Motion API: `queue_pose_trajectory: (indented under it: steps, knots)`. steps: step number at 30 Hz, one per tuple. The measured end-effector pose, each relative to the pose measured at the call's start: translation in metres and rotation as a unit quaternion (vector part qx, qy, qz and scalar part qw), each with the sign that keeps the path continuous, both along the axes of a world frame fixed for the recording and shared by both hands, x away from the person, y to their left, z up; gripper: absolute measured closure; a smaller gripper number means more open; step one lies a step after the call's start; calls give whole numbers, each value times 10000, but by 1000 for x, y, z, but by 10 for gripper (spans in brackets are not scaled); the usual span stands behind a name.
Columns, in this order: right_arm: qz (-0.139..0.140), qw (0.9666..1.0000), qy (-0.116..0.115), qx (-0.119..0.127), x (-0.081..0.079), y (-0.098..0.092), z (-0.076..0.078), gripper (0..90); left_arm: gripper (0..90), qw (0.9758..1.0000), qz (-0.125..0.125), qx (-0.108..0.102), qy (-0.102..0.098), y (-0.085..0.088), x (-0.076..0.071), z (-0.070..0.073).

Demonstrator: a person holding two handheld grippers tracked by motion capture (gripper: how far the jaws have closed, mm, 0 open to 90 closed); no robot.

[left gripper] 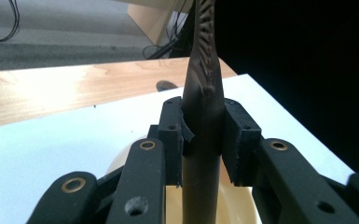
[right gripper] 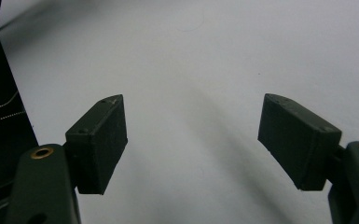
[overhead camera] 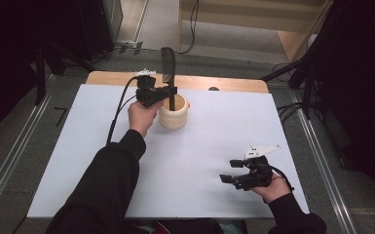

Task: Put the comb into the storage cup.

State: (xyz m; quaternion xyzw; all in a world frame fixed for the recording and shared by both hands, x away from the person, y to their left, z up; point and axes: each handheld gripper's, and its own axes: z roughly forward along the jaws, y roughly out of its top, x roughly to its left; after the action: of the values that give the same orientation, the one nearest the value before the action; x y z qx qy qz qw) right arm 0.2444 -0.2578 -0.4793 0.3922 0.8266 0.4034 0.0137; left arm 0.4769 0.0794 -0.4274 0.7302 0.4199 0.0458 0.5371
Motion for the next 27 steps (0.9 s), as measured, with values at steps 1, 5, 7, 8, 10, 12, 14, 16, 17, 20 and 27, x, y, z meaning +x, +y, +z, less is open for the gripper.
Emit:
queue_pose_trajectory:
  steps: [1,5,7,8,10,12,14,16,17,20,27]
  knots:
    - [-1,10000,5,12,0,0,0,221,720,10000,-6,-5,3,0,0,-1]
    - [11,10000,4,5,0,0,0,221,720,10000,-12,32,28,-1,-1,-5]
    - [19,10000,1,2,0,0,0,221,719,10000,-37,67,27,-1,-1,-7]
    - [24,10000,-5,0,0,0,0,221,719,9999,-59,76,38,-1,-2,-8]
    - [26,10000,-1,-1,1,0,0,221,719,9999,-87,85,60,-2,-2,-10]
    - [32,10000,0,-2,1,0,0,221,719,9999,-81,110,53,-2,-3,-12]
    - [31,10000,7,-1,1,0,-1,221,719,9999,-64,91,58,-2,-3,-12]
    - [32,10000,3,3,1,0,-1,221,719,9999,-59,142,72,-1,-3,-13]
    - [33,10000,1,3,1,0,-1,220,718,9998,-58,171,59,-1,-3,-13]
    - [27,10000,11,3,1,0,-1,221,718,9997,-73,236,43,-1,-4,-15]
    - [44,10000,10,0,1,0,-1,220,717,9993,-168,333,11,-2,-5,-16]
